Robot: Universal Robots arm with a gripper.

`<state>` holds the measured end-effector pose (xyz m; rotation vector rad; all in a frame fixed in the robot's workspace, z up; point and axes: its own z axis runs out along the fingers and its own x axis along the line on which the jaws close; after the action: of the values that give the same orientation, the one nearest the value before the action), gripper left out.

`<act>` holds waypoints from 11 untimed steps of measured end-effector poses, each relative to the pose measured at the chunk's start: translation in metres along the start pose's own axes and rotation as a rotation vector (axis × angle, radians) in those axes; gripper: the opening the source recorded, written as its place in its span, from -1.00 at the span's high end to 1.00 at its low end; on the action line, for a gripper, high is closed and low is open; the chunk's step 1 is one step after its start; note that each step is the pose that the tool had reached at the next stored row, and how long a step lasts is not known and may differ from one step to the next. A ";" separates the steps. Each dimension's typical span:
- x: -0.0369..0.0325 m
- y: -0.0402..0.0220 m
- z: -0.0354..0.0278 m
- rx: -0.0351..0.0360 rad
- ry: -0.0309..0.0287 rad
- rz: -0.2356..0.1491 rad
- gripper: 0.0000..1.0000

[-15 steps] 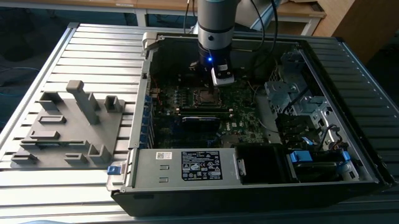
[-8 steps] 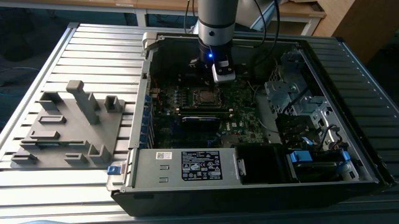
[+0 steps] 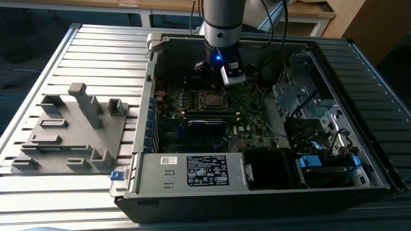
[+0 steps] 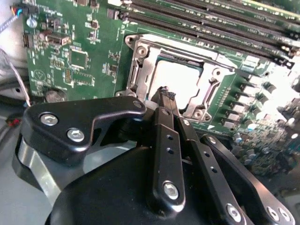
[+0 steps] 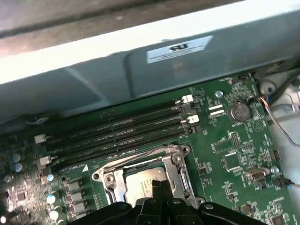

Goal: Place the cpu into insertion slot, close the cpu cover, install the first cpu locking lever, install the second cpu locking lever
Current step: 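Install the first cpu locking lever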

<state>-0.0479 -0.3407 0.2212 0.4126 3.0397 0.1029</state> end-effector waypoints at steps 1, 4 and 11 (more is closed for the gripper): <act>0.0000 0.0000 0.0002 0.0001 0.0008 -0.014 0.79; 0.0000 0.0000 0.0006 0.0049 0.0024 -0.054 0.79; 0.0001 -0.0001 0.0008 0.0239 0.0009 -0.084 0.79</act>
<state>-0.0479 -0.3407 0.2204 0.2862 3.0566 0.0621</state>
